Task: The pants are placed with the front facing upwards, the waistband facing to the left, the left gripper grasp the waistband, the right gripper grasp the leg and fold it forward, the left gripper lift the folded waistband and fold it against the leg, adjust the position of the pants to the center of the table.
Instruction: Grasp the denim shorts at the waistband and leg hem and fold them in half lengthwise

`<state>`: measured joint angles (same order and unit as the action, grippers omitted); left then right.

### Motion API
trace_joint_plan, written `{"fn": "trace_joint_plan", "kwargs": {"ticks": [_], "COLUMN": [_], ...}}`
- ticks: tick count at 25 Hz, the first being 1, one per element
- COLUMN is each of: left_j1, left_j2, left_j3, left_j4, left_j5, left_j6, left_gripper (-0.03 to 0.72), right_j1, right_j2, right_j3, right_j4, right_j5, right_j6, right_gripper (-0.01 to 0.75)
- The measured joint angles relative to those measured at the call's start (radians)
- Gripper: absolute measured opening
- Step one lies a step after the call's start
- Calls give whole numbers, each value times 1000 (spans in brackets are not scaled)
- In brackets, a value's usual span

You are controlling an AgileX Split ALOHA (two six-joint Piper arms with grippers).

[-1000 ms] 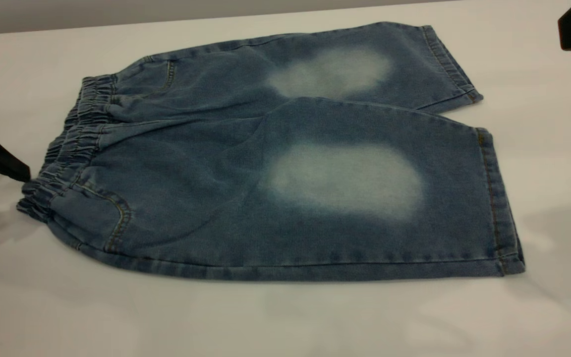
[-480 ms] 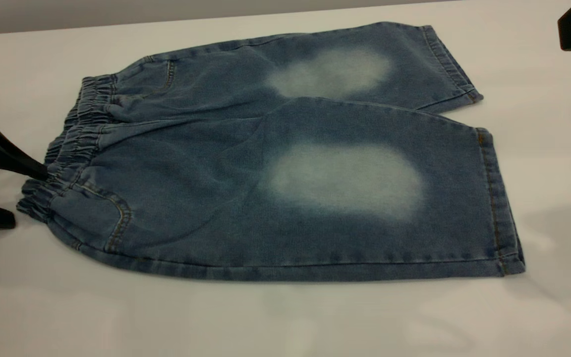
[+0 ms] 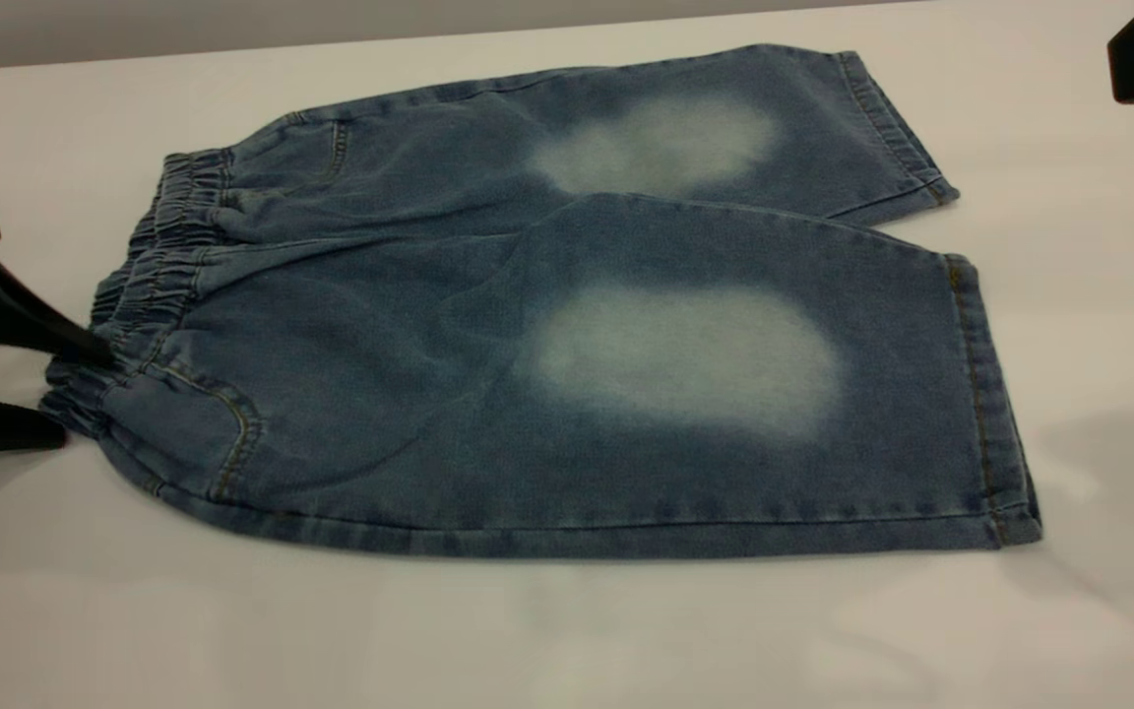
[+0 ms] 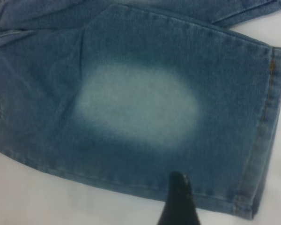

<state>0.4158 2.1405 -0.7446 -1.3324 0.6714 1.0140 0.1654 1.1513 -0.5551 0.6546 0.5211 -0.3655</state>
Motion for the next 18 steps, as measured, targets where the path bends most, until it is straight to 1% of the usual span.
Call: {"fn": "trace_joint_plan", "kwargs": {"ticks": [5, 8, 14, 18], "left_j1": [0, 0, 0, 1], "left_j2": [2, 3, 4, 4], "left_j3": [0, 1, 1, 1], "left_j4": [-63, -106, -112, -114], "left_j5": [-57, -74, -74, -57], "left_j6": [59, 105, 123, 143], "left_gripper": [276, 209, 133, 130], "right_j1": [0, 0, 0, 0], "right_j2": [0, 0, 15, 87], "right_j3": [0, 0, 0, 13], "right_j4": [38, 44, 60, 96], "right_j5": [80, 92, 119, 132], "right_j6": [9, 11, 44, 101], "right_gripper": [459, 459, 459, 459]}}
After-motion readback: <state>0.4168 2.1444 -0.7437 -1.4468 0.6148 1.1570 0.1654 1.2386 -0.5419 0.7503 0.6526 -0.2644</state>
